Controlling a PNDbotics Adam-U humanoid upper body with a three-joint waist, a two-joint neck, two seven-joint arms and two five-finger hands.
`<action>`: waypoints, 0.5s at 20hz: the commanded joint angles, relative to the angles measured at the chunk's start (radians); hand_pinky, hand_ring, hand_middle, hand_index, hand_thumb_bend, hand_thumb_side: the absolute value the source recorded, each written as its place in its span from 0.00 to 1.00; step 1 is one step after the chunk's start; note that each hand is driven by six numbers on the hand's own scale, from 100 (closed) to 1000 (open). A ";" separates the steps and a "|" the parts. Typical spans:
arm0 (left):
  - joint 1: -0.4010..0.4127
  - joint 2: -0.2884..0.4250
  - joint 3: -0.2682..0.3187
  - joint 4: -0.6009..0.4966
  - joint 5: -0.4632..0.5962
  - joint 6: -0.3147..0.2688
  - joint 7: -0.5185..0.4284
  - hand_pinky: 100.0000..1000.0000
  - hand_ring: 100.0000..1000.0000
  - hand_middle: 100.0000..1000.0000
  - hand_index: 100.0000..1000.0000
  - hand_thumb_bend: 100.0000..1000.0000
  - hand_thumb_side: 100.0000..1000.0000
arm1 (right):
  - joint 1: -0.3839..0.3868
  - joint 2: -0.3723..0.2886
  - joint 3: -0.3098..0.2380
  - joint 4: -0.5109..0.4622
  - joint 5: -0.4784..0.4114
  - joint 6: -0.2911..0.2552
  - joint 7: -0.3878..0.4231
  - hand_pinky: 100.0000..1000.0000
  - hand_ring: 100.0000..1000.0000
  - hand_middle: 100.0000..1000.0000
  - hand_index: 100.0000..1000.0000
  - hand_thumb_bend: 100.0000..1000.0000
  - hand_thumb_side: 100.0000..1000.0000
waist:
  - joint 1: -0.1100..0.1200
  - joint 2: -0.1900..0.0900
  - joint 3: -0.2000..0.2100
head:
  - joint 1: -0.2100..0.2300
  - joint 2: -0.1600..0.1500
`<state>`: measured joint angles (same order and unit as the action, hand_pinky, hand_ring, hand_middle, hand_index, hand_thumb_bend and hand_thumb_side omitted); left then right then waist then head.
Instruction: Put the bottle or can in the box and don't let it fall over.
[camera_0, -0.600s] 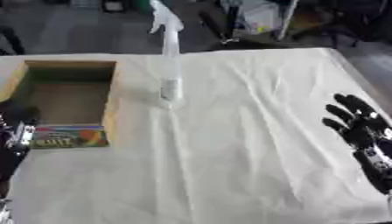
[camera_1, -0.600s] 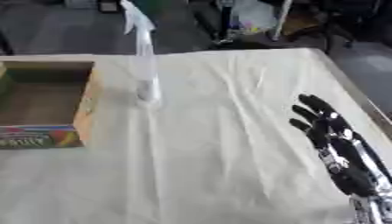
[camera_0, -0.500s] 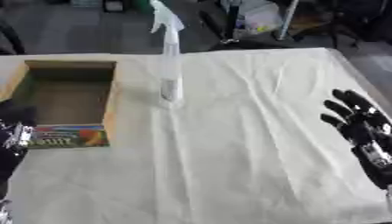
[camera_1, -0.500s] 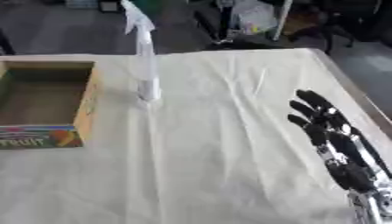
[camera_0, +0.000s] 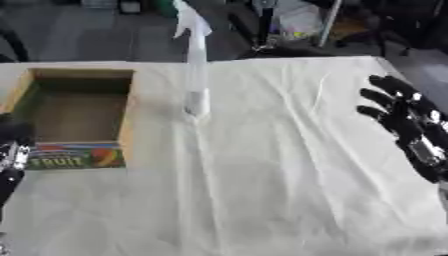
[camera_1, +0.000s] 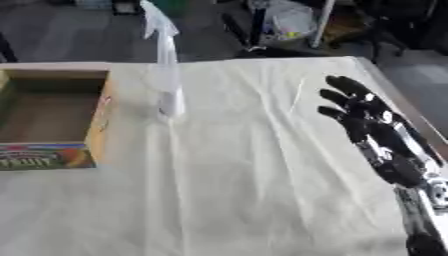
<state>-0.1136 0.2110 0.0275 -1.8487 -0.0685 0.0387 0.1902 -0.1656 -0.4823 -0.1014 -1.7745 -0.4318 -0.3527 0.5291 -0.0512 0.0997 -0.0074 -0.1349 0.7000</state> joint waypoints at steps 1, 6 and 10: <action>-0.015 0.000 -0.008 -0.023 0.005 -0.005 -0.006 0.73 0.73 0.57 0.78 0.50 0.52 | -0.064 -0.102 0.026 0.060 -0.047 -0.014 0.008 0.93 1.00 1.00 1.00 0.00 0.41 | 0.005 -0.013 0.010 | -0.019 -0.014; -0.030 -0.009 -0.015 -0.030 0.012 -0.007 -0.015 0.73 0.73 0.57 0.78 0.50 0.52 | -0.206 -0.160 0.066 0.203 -0.091 0.022 0.051 0.93 1.00 1.00 1.00 0.00 0.41 | 0.021 -0.015 0.044 | -0.056 -0.019; -0.046 -0.015 -0.017 -0.034 0.017 -0.006 -0.017 0.72 0.73 0.57 0.78 0.50 0.53 | -0.303 -0.182 0.096 0.316 -0.088 0.040 0.092 0.93 1.00 1.00 1.00 0.00 0.41 | 0.035 -0.017 0.083 | -0.099 -0.029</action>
<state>-0.1453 0.1932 0.0134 -1.8571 -0.0548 0.0345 0.1766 -0.4496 -0.6224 -0.0075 -1.4827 -0.5133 -0.3163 0.6082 -0.0157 0.0971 0.0807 -0.2208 0.6862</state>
